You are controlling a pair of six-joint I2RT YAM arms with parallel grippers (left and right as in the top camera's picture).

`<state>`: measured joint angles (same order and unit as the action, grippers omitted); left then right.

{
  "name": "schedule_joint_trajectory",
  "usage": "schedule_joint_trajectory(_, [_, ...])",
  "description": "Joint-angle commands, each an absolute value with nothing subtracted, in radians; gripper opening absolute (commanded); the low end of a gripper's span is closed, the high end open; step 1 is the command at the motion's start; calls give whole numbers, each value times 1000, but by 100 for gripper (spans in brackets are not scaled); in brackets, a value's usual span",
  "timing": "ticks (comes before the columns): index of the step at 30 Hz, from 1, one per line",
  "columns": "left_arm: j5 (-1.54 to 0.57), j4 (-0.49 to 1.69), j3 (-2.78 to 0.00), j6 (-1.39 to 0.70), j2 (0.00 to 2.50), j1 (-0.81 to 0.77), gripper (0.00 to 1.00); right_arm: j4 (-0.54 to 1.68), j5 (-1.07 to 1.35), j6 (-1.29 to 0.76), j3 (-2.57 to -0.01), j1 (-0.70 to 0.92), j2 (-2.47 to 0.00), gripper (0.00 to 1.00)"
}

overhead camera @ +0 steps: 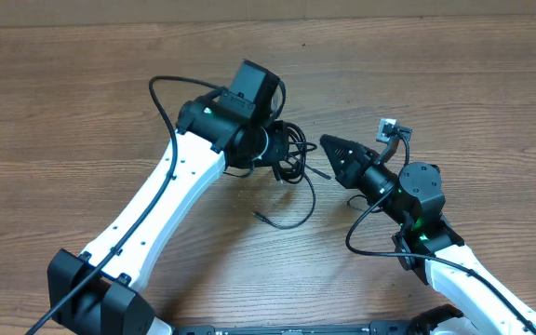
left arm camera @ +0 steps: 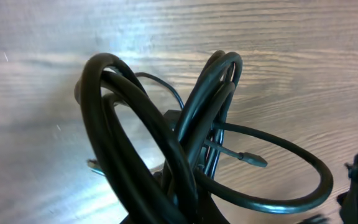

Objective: Untangle cables

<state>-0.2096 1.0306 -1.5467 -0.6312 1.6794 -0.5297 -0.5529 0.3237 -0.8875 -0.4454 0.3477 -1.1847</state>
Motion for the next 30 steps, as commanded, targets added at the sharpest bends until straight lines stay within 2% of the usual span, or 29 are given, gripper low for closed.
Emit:
schedule_joint_trajectory(1, [-228, 1031, -1539, -815, 1662, -551, 4, -560, 236, -894, -458, 348, -1184, 4])
schedule_joint_trajectory(15, [-246, 972, -1539, -837, 1662, -607, 4, -412, 264, -885, -458, 396, -1188, 4])
schedule_joint_trajectory(20, [-332, 920, -1539, -854, 1662, -620, 4, -384, 262, -864, -458, 454, -1198, 4])
schedule_joint_trajectory(30, [-474, 875, -1539, -852, 1662, -625, 4, -371, 263, -862, -458, 456, -1229, 4])
